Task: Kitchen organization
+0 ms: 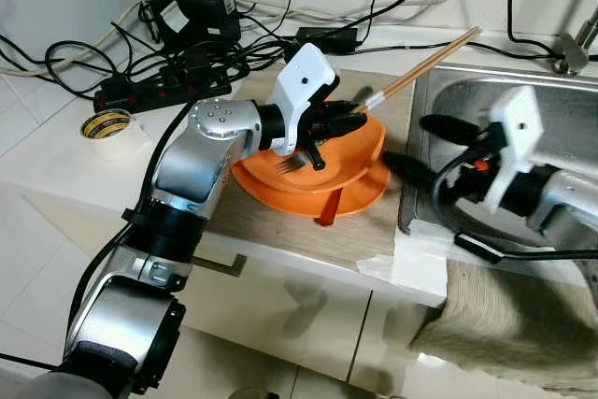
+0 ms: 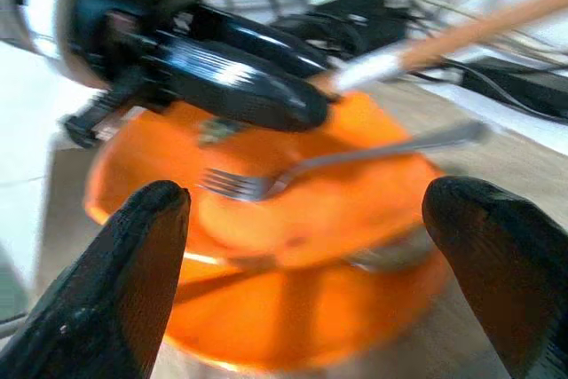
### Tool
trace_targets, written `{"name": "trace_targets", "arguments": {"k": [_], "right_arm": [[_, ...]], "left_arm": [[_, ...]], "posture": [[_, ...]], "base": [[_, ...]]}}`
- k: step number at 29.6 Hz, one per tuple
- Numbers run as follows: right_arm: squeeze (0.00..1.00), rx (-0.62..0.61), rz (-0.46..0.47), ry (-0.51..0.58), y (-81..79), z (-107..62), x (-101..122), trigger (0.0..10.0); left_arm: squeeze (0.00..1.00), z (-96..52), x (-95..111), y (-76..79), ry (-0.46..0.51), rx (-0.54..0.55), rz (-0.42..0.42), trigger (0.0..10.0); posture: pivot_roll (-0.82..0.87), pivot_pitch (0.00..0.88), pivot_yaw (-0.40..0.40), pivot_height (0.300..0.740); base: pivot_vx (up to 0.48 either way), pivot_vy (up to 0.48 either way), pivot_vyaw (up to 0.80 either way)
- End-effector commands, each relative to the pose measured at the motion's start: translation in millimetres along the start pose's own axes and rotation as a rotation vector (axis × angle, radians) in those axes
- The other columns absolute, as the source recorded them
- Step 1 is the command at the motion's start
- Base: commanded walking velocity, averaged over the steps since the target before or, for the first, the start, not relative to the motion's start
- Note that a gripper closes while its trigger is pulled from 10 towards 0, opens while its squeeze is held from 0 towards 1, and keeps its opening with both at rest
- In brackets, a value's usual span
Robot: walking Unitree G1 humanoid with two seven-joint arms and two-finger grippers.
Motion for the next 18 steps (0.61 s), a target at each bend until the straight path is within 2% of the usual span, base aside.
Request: {"name": "trace_targets", "arguments": {"k": [1, 9, 13, 16, 18], "right_arm": [[0.00, 0.051, -0.009, -0.002, -4.7, 7.5, 3.3, 10.0], [0.00, 0.126, -0.039, -0.014, -11.9, 20.9, 8.1, 10.0], [0.00, 0.125, -0.042, -0.007, -10.5, 20.6, 11.0, 10.0], [0.00, 0.117, -0.040, -0.005, -8.9, 19.4, 11.2, 10.0], [0.00, 0.102, -0.044, -0.008, -6.0, 17.2, 11.2, 10.0]], "left_arm": [[0.00, -2.1, 6.4, 0.1, 0.012, -0.019, 0.021, 0.0], [0.00, -4.4, 0.4, 5.3, -0.002, -0.074, 0.032, 0.0], [0.00, -13.7, -14.2, -2.7, -0.045, -0.050, 0.022, 0.0], [0.00, -15.8, -16.5, -2.5, -0.049, -0.051, 0.018, 0.0], [0.00, -19.2, -25.0, -2.7, -0.073, -0.052, 0.013, 0.0]], "posture": [[-0.05, 0.000, 0.087, 0.740], [-0.04, 0.000, 0.081, 0.740], [-0.04, 0.000, 0.082, 0.740], [-0.04, 0.000, 0.079, 0.740], [-0.04, 0.000, 0.082, 0.740]], "base": [[0.000, 0.000, 0.00], [0.000, 0.000, 0.00], [0.000, 0.000, 0.00], [0.000, 0.000, 0.00], [0.000, 0.000, 0.00]]}}
Point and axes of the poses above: a point about 5 cm out from each wrist's last joint towards the gripper, its own z axis pointing out of the wrist towards the gripper, its own x axis along the axis of the wrist's last joint, y = z × x, the point moved 3 cm from there along z, pointing out of the wrist towards the gripper, and after that the axes turned 9 degrees about z, right-handed, at the moved point
